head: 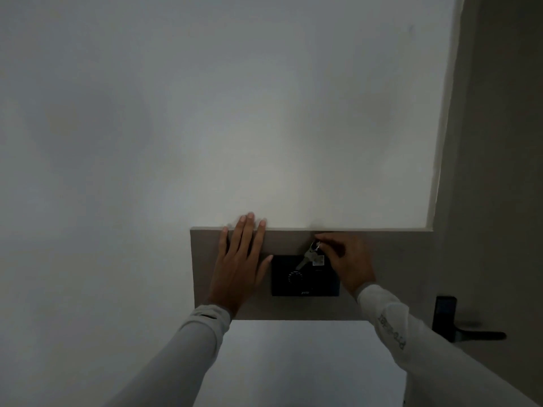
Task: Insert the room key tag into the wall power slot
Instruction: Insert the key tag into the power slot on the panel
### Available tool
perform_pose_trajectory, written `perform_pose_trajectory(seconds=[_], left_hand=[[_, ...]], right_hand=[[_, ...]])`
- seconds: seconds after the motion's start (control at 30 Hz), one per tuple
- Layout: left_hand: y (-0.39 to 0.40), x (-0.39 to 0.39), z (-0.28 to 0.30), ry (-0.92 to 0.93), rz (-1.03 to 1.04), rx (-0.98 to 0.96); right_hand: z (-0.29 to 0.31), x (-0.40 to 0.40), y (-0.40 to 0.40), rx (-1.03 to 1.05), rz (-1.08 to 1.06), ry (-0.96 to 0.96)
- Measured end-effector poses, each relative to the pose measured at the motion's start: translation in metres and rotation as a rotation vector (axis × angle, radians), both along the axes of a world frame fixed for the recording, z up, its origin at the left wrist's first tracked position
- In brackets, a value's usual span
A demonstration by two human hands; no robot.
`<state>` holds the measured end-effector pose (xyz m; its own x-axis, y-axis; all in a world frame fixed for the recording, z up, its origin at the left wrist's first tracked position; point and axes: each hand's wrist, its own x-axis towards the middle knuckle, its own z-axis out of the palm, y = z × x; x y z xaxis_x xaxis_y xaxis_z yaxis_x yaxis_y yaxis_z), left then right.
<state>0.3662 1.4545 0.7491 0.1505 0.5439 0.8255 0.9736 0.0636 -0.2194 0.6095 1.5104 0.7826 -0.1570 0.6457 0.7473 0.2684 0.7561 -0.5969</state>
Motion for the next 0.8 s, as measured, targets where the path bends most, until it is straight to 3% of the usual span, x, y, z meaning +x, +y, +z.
perform_pose_trajectory(seconds=[0.13, 0.23, 0.67, 0.8], left_hand=[[0.002, 0.001, -0.001, -0.016, -0.009, 0.006], [0.005, 0.002, -0.002, -0.034, -0.013, 0.018], [-0.007, 0.01, 0.002, -0.116, 0.003, -0.087], [-0.024, 0.02, 0.007, -0.143, 0.006, -0.036]], right_hand=[[-0.017, 0.009, 0.001, 0.304, -0.188, -0.274], [-0.029, 0.018, 0.006, 0.434, -0.302, -0.368], [-0.028, 0.021, 0.005, 0.332, -0.279, -0.514], [-0.02, 0.029, -0.002, 0.31, -0.255, -0.59]])
